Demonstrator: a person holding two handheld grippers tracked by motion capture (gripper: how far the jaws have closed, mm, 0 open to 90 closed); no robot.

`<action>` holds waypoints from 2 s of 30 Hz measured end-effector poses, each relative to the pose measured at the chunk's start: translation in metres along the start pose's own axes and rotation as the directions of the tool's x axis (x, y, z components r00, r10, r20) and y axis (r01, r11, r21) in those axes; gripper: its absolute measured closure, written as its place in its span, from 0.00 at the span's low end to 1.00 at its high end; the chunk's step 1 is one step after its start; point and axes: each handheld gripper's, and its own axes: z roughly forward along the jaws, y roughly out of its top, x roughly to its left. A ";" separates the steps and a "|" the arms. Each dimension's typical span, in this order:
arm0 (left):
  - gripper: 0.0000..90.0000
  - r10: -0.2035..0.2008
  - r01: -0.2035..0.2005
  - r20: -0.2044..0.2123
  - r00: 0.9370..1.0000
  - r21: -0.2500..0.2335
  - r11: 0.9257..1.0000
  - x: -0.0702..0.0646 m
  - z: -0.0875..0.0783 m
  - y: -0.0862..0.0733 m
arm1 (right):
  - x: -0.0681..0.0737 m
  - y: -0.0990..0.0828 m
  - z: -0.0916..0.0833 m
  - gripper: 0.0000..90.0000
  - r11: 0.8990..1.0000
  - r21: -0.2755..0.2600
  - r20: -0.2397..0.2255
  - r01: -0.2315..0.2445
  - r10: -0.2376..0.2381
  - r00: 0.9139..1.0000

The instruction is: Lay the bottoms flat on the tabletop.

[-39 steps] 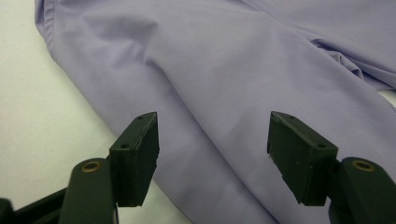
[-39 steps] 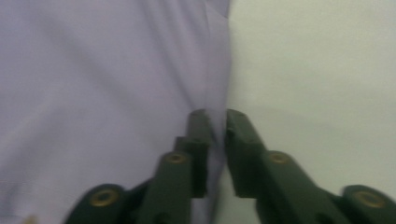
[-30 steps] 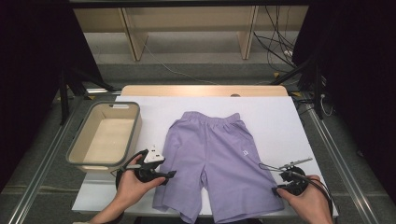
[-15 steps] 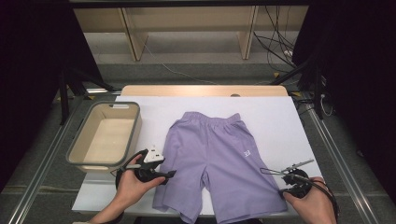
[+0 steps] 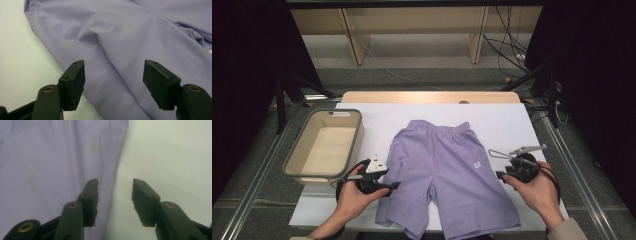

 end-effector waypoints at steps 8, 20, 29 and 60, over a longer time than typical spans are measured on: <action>0.38 -0.007 0.007 -0.002 1.000 -0.001 1.000 0.001 0.000 -0.002 | -0.004 0.059 0.061 0.57 0.997 -0.079 -0.007 0.026 -0.027 1.000; 0.37 -0.012 0.012 -0.003 1.000 0.002 1.000 0.002 0.000 -0.004 | -0.013 0.089 0.111 0.66 0.998 -0.069 0.022 -0.016 0.017 1.000; 0.37 -0.009 0.009 0.000 1.000 0.008 1.000 0.002 0.001 -0.004 | -0.014 0.089 0.119 0.99 0.998 -0.049 0.004 -0.024 0.024 1.000; 0.41 -0.020 0.020 0.009 1.000 0.048 0.999 0.004 -0.002 -0.012 | -0.051 0.055 0.056 0.64 0.997 -0.026 0.074 -0.073 0.075 0.994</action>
